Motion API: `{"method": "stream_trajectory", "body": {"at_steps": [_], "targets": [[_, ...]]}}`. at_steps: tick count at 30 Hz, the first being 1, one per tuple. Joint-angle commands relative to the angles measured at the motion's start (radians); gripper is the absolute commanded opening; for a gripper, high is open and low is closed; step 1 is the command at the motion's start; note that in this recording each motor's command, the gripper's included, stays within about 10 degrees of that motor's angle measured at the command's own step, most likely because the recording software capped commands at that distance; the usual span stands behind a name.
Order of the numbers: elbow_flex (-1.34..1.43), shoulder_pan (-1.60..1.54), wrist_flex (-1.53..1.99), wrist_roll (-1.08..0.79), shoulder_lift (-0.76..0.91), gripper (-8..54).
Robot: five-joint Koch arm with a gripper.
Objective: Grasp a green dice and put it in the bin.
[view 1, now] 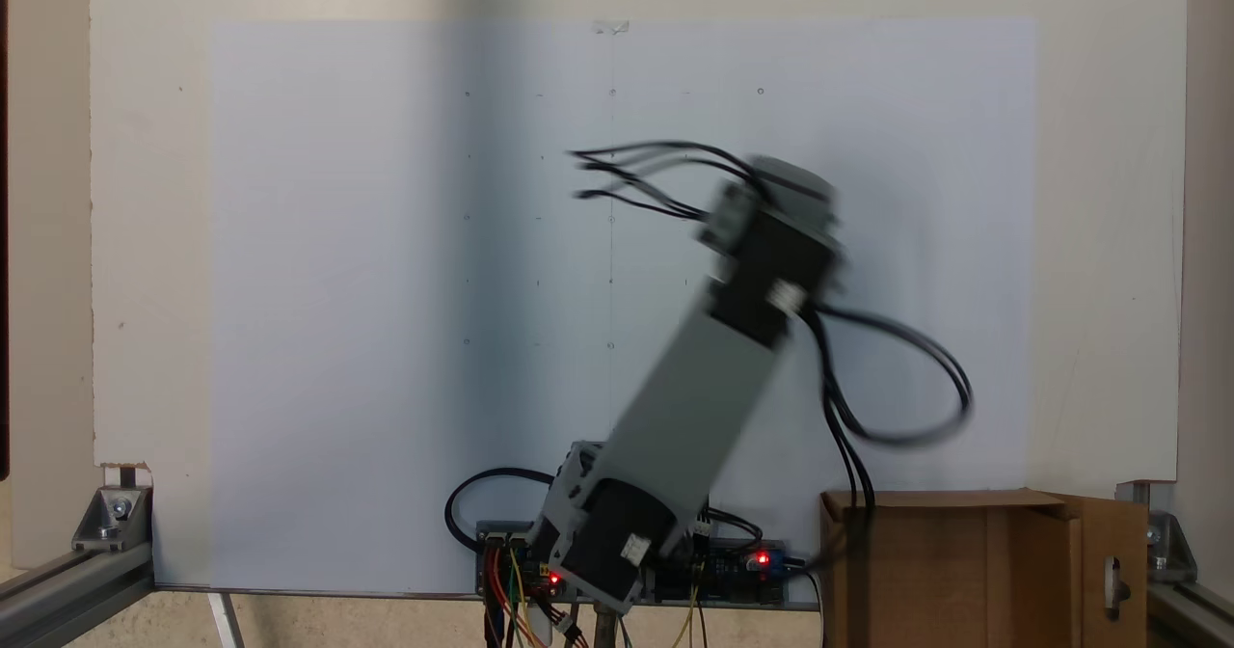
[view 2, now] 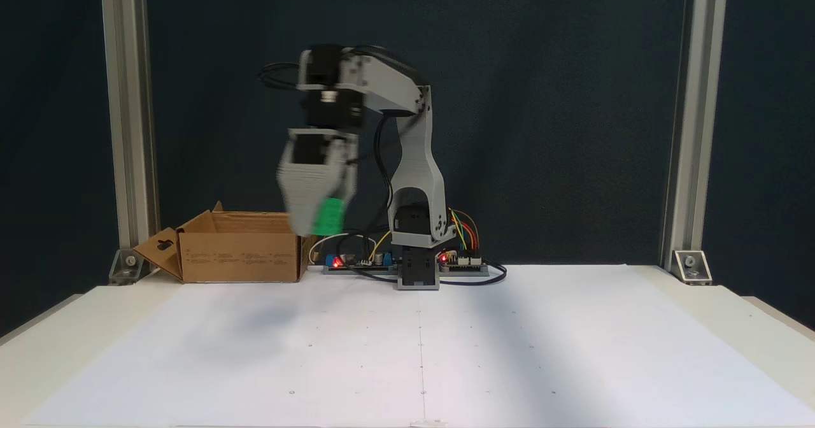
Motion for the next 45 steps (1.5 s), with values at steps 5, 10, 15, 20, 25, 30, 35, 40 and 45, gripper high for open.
{"method": "stream_trajectory", "body": {"at_steps": [5, 10, 15, 20, 25, 30, 35, 40, 45], "targets": [[-0.049, 0.316, -0.018, -0.163, 0.038, 11.5], [-0.049, 0.580, -0.117, -0.229, 0.026, 11.5], [-0.049, 0.853, -0.225, -0.273, 0.006, 11.5], [-0.049, 1.031, -0.299, -0.298, -0.020, 11.5], [-0.049, 1.134, -0.324, -0.319, -0.069, 11.5], [-0.049, 1.186, -0.301, -0.319, -0.115, 11.5], [-0.049, 1.223, -0.298, -0.319, -0.140, 11.5], [-0.049, 1.253, -0.247, -0.319, -0.155, 11.5], [-0.049, 1.258, -0.221, -0.319, -0.155, 11.5]]}}
